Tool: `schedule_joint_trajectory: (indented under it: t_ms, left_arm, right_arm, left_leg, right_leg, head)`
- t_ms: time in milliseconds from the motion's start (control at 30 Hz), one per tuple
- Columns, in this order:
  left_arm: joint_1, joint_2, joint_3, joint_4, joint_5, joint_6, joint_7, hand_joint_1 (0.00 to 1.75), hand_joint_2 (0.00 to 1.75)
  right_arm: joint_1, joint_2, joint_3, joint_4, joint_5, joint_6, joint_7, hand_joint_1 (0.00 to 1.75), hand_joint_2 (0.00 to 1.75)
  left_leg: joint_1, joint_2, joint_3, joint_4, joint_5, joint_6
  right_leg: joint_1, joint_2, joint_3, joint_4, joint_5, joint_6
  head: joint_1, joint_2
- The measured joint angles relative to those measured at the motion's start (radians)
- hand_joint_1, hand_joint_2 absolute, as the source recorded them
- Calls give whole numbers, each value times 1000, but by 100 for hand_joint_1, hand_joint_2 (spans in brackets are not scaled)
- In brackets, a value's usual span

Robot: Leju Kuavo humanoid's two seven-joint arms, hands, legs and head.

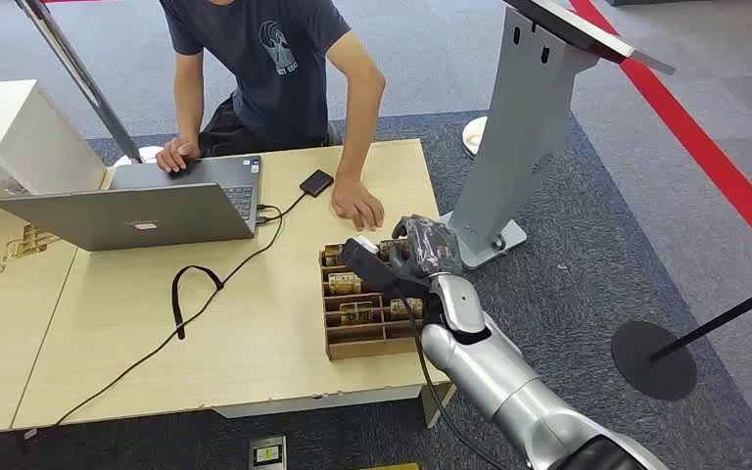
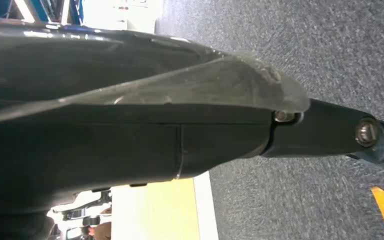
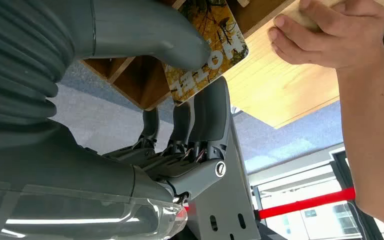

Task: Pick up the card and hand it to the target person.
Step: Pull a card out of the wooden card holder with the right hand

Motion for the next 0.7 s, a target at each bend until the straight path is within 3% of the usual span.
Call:
schedule_joint_trajectory:
  t_ms: [400,700]
  left_arm:
    - [-5,0,0,0,-3,-1,2,0,0]
    - [-4,0,0,0,-4,-1,-6,0,0]
  right_arm:
    - [0,-1,0,-1,4,-2,1,123,175]
    - [4,-2,0,-5,9,-13,-27,115,175]
  left_leg:
    - [0,0,1,0,0,0]
    - [0,0,1,0,0,0]
  right_leg:
    - [0,0,1,0,0,0]
    - [0,0,1,0,0,0]
  head:
    - [0,0]
    - [0,0]
